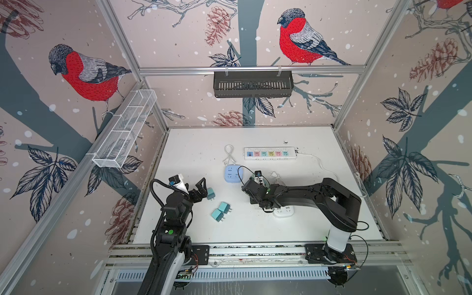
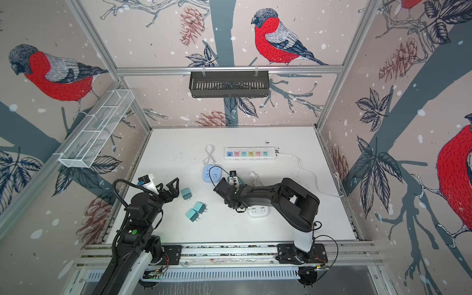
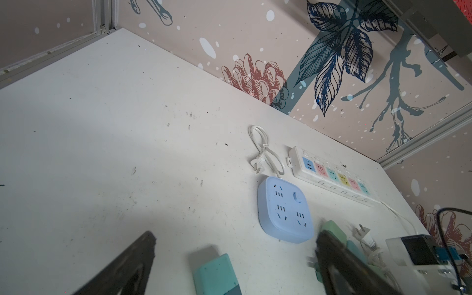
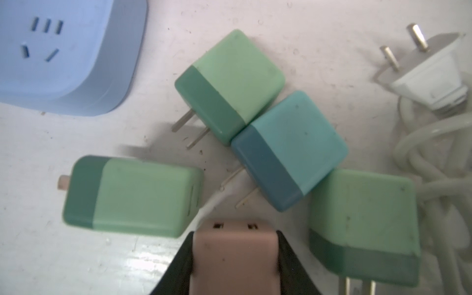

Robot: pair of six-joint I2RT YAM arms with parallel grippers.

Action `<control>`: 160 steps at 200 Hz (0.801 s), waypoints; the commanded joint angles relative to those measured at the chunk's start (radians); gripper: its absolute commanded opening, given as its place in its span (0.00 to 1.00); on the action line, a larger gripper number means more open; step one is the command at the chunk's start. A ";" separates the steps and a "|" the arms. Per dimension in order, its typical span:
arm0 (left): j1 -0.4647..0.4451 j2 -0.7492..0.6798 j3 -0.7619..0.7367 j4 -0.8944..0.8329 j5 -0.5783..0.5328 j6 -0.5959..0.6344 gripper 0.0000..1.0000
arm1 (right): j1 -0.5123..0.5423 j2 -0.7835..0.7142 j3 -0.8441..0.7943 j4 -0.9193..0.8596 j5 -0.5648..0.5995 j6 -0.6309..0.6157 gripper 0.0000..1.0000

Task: Insert the plug
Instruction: 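Lower the right gripper and grasp the pink cube adapter, then lift the pink adapter with the right gripper while the left gripper reaches toward it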

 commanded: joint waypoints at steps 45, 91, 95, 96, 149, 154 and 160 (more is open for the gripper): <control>-0.001 0.068 0.017 -0.003 -0.133 -0.070 0.98 | 0.050 -0.179 -0.063 -0.004 0.077 -0.038 0.25; -0.001 0.141 0.035 0.055 -0.059 -0.031 0.98 | 0.081 -0.447 -0.166 0.218 0.306 -0.263 0.16; -0.001 0.142 0.036 0.058 -0.055 -0.030 0.98 | 0.083 -0.472 -0.193 0.259 0.322 -0.286 0.15; -0.001 0.141 0.038 0.059 -0.054 -0.030 0.98 | 0.083 -0.479 -0.197 0.270 0.327 -0.294 0.15; -0.001 0.074 0.131 -0.007 0.156 -0.057 0.92 | 0.104 -0.950 -0.699 0.870 0.267 -0.601 0.06; -0.003 0.066 0.147 -0.015 0.200 -0.057 0.89 | 0.103 -0.991 -0.747 0.911 0.249 -0.626 0.07; -0.003 0.057 0.167 -0.019 0.246 -0.055 0.86 | 0.097 -1.031 -0.791 0.929 0.232 -0.650 0.04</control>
